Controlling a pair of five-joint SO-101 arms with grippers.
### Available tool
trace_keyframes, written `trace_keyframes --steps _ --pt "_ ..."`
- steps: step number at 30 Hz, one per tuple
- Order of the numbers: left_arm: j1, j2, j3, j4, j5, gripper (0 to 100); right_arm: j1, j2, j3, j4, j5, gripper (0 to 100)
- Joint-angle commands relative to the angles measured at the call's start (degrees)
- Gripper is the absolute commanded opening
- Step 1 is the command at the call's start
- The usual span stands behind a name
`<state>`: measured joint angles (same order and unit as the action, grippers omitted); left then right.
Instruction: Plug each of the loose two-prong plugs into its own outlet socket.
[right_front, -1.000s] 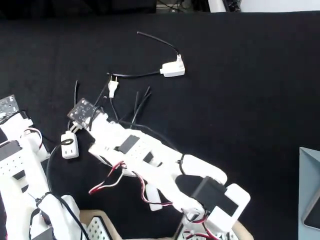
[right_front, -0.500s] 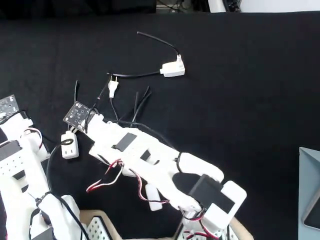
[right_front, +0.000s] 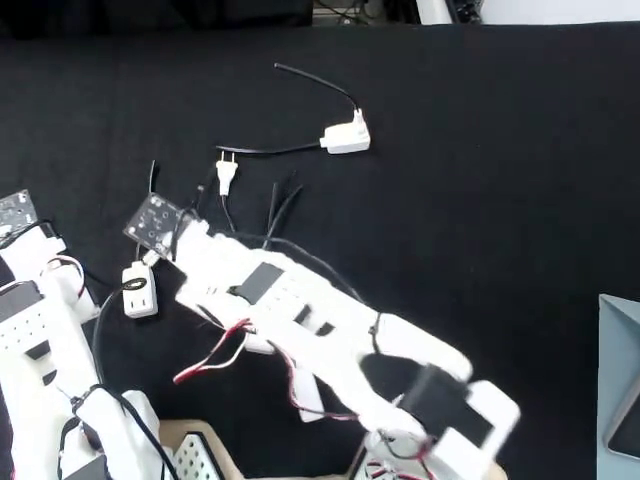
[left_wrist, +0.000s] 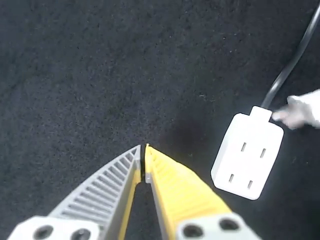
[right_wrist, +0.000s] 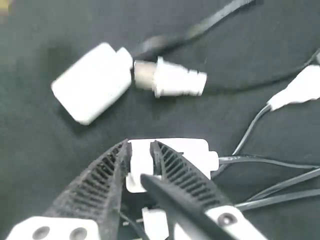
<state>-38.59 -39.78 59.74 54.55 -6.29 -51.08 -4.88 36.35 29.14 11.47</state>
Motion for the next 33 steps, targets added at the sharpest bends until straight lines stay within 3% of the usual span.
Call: trace_keyframes --steps 1,8,15,21,27,33 --pt "-0.4 -1.3 0.8 -2.7 0.2 3 1.1 -9.4 -3.3 0.3 1.5 1.1" --pt "-0.5 -1.3 1.5 -3.8 0.2 3 3.8 -18.3 -3.7 4.9 4.8 1.1" --pt "-0.5 -1.3 1.6 -3.8 0.2 3 21.9 -20.7 -3.6 7.5 4.9 1.2" --pt "-0.4 -1.3 1.6 -3.8 0.2 3 34.7 -20.3 -0.2 2.9 4.6 1.4" --pt "-0.4 -1.2 1.6 -3.7 0.2 3 41.3 -10.9 2.6 -8.3 3.0 1.5" --pt "-0.4 -1.4 2.4 -3.9 0.2 3 44.0 4.2 -5.9 -12.0 -2.8 1.5"
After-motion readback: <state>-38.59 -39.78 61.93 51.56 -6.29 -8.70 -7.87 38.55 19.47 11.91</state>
